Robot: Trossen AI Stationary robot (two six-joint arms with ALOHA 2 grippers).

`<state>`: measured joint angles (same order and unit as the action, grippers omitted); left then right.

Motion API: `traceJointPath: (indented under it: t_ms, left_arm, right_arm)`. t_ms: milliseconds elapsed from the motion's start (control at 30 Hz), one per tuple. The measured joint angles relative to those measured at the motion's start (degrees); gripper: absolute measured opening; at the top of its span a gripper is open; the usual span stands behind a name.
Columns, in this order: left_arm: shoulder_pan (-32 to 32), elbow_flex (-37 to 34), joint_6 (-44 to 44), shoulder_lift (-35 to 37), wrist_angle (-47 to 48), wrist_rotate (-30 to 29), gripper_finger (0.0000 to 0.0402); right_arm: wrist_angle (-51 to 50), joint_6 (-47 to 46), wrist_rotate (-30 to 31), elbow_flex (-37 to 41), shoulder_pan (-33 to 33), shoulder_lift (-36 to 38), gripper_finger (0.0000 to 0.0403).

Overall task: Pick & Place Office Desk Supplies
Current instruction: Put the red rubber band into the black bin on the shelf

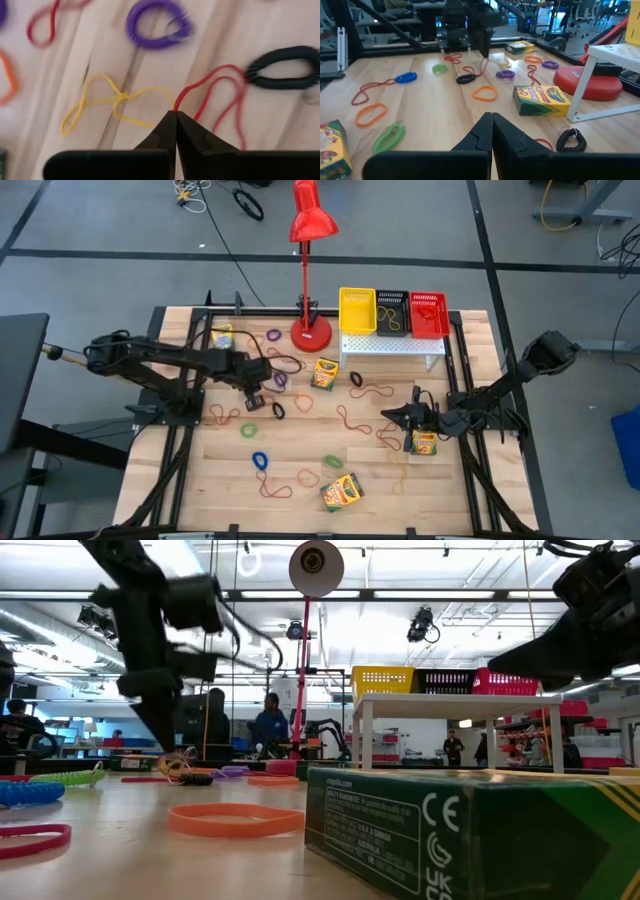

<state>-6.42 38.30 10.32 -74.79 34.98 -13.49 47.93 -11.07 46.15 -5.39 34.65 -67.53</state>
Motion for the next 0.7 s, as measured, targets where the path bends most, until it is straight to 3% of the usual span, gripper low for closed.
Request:
traceJointPath:
  t_ms: [267, 467, 700]
  left_arm:
    - [6.94, 6.25, -0.31, 0.60, 7.63, -9.34, 0.0010]
    - [10.61, 11.71, -1.39, 0.62, 13.49, -11.30, 0.0007]
    - [15.03, 13.20, -1.96, 2.73, 12.96, -14.87, 0.0007]
  right_arm:
    - [-0.16, -1.28, 0.06, 0.00, 0.00, 0.00, 0.0006]
    - [-0.14, -2.14, 0.13, 0.00, 0.00, 0.01, 0.0006]
    - [-0.16, -3.02, 0.12, 0.00, 0.00, 0.00, 0.0006]
